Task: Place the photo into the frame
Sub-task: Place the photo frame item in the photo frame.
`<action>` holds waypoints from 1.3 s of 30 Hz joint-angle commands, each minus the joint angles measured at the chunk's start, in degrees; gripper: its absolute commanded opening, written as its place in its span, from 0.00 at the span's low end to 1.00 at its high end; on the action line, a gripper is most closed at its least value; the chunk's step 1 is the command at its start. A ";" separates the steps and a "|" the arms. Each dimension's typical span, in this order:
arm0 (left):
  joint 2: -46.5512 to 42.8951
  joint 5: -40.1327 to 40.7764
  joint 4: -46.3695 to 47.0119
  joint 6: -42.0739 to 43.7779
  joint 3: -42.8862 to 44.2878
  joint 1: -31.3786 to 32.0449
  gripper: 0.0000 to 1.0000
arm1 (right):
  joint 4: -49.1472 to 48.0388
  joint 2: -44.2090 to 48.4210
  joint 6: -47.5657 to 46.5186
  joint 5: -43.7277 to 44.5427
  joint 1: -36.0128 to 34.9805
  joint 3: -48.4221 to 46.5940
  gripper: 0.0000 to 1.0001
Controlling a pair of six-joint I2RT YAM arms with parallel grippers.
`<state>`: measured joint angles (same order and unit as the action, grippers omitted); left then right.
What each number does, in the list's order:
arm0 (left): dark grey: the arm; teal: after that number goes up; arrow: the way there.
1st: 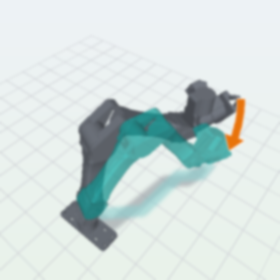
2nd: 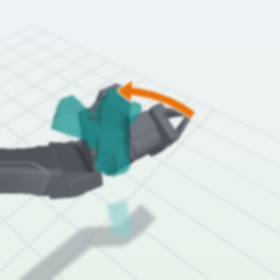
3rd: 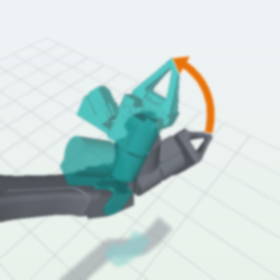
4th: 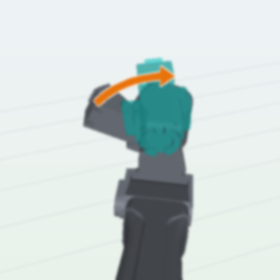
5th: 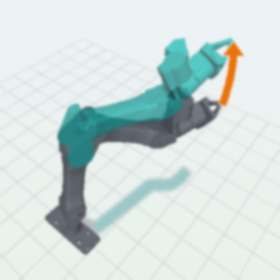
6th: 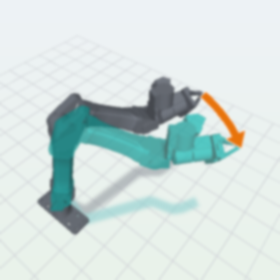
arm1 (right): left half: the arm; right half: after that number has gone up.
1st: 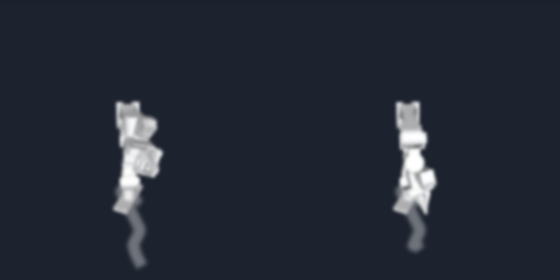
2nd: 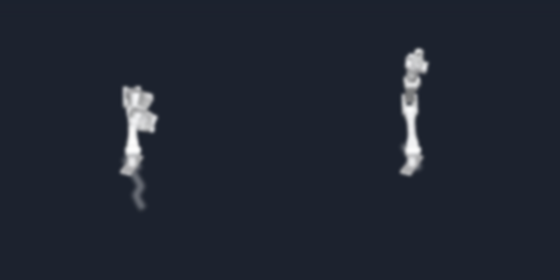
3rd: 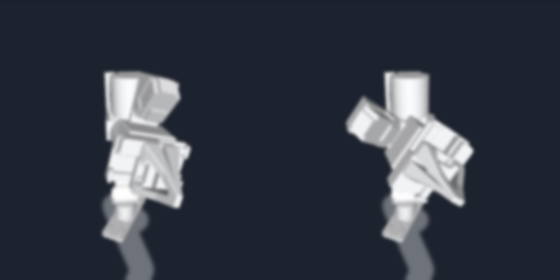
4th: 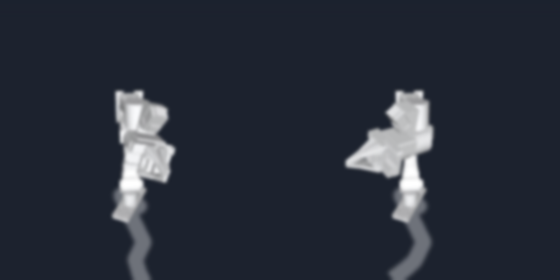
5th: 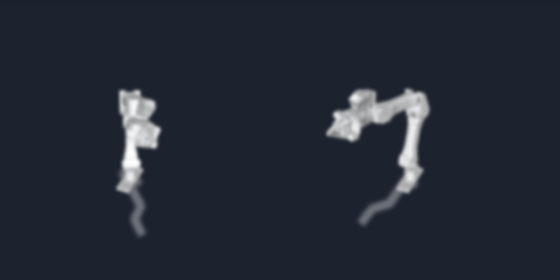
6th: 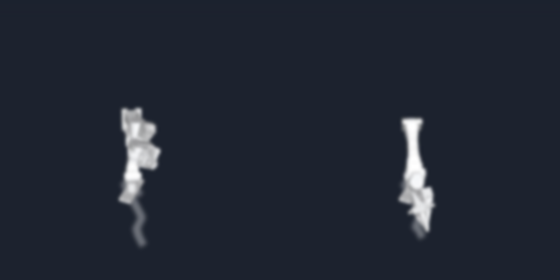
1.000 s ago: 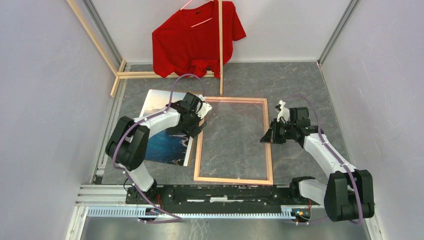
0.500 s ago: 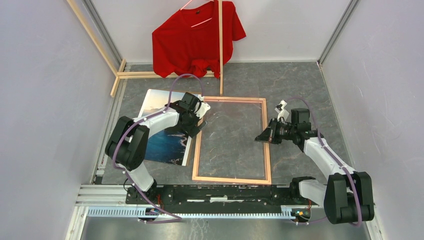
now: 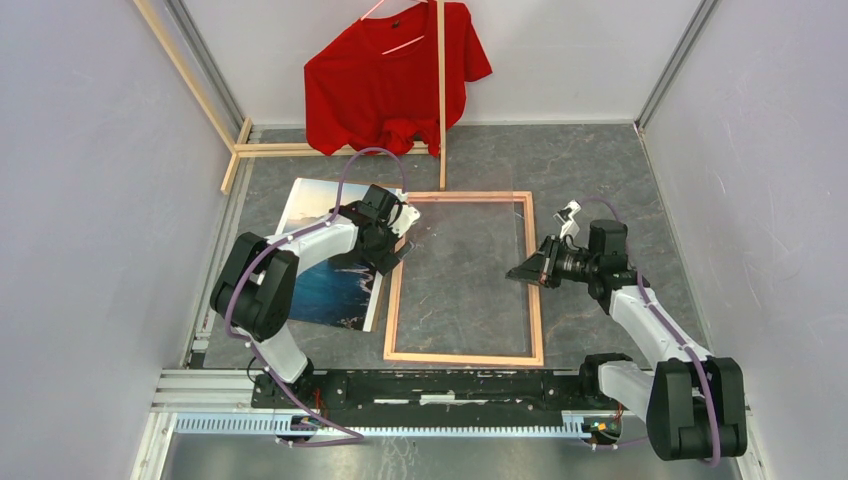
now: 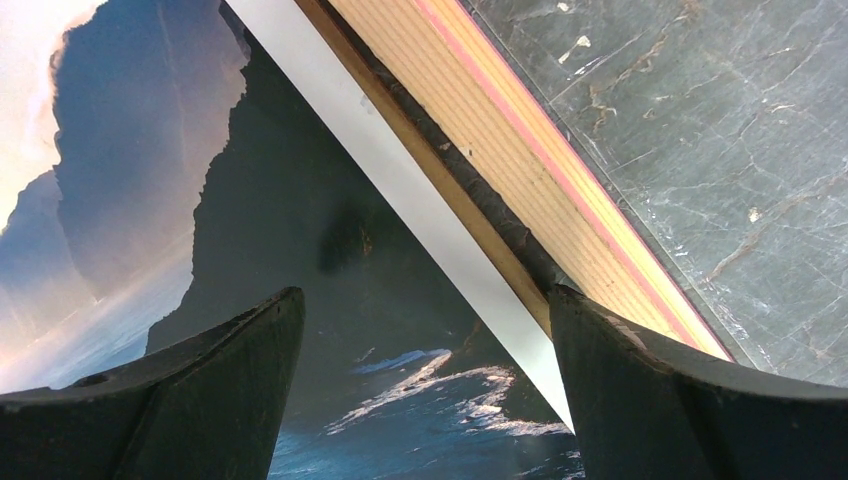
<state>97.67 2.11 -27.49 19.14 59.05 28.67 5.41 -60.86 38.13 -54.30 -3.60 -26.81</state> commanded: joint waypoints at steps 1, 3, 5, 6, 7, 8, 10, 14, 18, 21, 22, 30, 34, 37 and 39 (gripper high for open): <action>-0.63 -3.34 2.06 -0.97 -0.69 0.78 0.98 | -7.96 1.39 4.92 -4.71 0.61 -0.24 0.00; -0.79 -3.34 2.13 -0.86 -0.84 0.78 0.98 | -6.29 1.15 3.72 -4.06 0.61 -0.75 0.00; -0.90 -3.38 2.09 -0.95 -0.86 0.78 0.98 | -0.67 0.45 -0.30 -2.00 0.56 -1.85 0.00; -0.98 -3.49 2.08 -0.96 -0.85 0.78 0.98 | 2.56 -0.16 -3.16 -0.44 0.55 -2.46 0.00; -1.03 -3.63 2.04 -0.97 -0.78 0.78 0.98 | 4.38 -0.51 -5.03 0.62 0.57 -2.63 0.01; -1.07 -3.80 1.94 -0.95 -0.78 0.78 0.98 | 5.99 -0.97 -6.97 1.88 0.57 -2.55 0.02; -1.12 -3.95 1.93 -0.97 -0.84 0.78 0.98 | 8.66 -1.89 -10.21 4.70 0.56 -2.33 0.04; -0.92 -3.87 1.99 -1.01 -0.95 0.78 0.98 | 9.80 -3.49 -13.13 7.89 0.57 -1.69 0.04; -0.98 -3.87 2.01 -0.95 -1.11 0.79 0.98 | 8.68 -4.72 -12.08 7.67 0.60 -1.71 0.01; -1.08 -3.98 2.18 -0.97 -1.38 0.83 0.98 | 6.98 -4.07 -10.06 5.83 0.58 -2.31 0.00; -1.03 -4.00 2.20 -0.99 -1.45 0.78 0.98 | 6.47 -3.61 -9.26 5.08 0.55 -2.65 0.00; -0.74 -4.31 2.68 -0.85 -1.65 0.78 0.97 | -4.41 0.61 2.61 -1.51 0.56 -1.51 0.00; -0.97 -4.04 2.74 -0.69 -1.65 0.78 0.97 | -7.33 1.72 5.59 -2.28 0.66 -1.10 0.00; -1.06 -3.80 2.71 -0.59 -1.65 0.78 0.97 | -8.81 2.19 7.41 -2.80 0.60 -0.56 0.00; -1.20 -3.83 2.78 -0.59 -1.80 0.79 0.97 | -11.10 2.52 10.00 -3.30 0.58 0.27 0.00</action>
<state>97.56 2.42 -26.59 19.14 58.19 28.62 2.83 -59.68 42.37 -54.65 -2.59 -27.16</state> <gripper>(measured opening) 0.971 0.007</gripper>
